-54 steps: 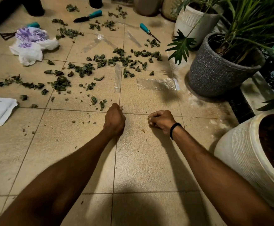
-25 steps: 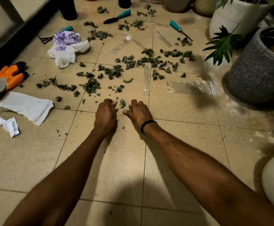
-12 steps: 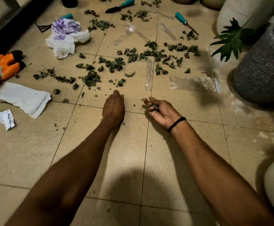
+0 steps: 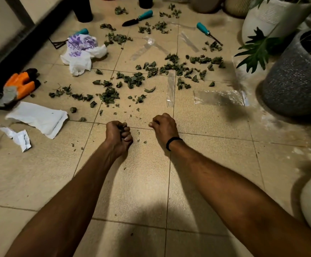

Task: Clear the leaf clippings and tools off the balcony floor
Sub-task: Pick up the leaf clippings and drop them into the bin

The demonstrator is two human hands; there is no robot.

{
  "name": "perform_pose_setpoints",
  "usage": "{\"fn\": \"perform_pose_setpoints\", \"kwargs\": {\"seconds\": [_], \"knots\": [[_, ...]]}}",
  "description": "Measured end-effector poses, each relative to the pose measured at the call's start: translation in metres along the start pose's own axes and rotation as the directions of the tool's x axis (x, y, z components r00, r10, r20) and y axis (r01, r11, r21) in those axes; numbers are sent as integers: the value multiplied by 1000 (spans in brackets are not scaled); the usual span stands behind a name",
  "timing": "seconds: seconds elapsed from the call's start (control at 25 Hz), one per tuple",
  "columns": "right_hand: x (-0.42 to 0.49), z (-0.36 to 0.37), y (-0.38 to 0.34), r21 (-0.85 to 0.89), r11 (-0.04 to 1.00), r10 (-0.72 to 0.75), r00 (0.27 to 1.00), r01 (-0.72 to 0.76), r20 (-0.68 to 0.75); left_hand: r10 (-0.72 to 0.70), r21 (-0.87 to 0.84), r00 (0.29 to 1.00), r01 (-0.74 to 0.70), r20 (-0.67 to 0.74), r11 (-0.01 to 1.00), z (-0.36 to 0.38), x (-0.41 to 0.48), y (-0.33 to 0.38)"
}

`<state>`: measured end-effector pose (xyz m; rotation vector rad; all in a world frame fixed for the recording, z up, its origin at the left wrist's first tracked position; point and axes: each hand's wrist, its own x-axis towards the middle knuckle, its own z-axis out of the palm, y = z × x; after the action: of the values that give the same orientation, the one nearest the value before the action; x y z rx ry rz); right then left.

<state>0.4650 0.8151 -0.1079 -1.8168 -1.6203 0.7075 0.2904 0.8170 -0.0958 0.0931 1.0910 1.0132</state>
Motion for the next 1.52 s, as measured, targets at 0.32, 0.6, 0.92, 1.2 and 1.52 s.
{"fn": "perform_pose_setpoints", "kwargs": {"seconds": [0.32,0.6,0.92,1.2,1.52], "knots": [[7,-29,-4,758,447,497,836,-476,232,163,383,987,-152,2,911,-12,-25,-6],[-30,-108,27,798,181,555,730,-575,400,422,871,763,-442,490,-212,-18,-30,-57],[-119,-113,81,180,903,391,920,-390,31,584,882,662,-379,469,-279,-15,-26,-80],[-116,-79,71,-81,975,194,973,-205,-125,581,785,811,-315,-70,534,-4,-37,-53],[-76,-124,29,859,-98,496,724,-503,480,20,-48,997,-17,73,999,-16,-54,-6]]}}
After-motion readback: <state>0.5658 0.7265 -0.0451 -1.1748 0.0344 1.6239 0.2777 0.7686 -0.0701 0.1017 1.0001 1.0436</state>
